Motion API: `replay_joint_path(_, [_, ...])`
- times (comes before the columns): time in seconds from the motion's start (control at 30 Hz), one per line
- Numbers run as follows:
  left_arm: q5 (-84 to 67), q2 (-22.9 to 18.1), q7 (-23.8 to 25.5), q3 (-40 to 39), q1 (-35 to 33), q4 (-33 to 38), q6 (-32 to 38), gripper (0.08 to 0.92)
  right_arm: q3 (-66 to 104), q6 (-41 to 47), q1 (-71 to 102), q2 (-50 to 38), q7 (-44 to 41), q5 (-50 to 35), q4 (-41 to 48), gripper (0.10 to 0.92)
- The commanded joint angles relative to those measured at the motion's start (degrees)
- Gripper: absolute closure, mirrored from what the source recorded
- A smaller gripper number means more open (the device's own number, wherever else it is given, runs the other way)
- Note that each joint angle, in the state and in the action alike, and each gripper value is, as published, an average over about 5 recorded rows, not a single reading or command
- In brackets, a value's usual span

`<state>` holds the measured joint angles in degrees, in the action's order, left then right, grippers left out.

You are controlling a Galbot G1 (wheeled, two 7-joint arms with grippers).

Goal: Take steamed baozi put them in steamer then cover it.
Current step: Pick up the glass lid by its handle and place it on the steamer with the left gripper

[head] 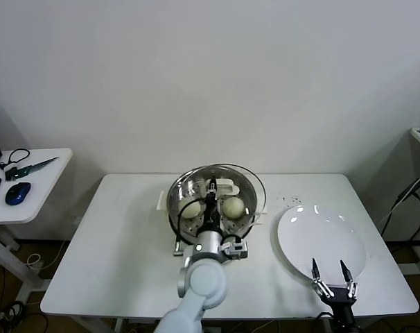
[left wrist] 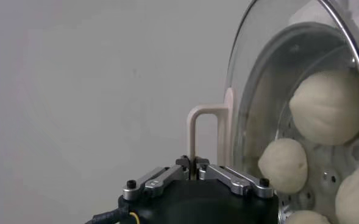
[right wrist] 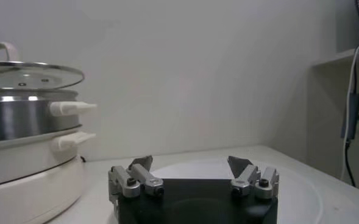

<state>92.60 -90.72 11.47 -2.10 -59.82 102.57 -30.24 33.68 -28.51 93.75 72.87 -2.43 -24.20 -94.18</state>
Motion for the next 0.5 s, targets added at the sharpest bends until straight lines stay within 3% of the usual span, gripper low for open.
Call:
replay_joint_path(0.03, [1.57, -1.89, -1.19, -1.07, 0.03, -2.71, -0.18, 0.867, 0.17, -0.19, 0.17, 0.01, 0.00, -0.12, 0.00, 0.203])
replay_joint_path(0.5, [-1.12, 2.89, -2.24, 0.78, 0.18, -1.88, 0.71, 0.867, 0.00, -0.12, 0.36, 0.78, -0.23, 0.25, -0.19, 0.203])
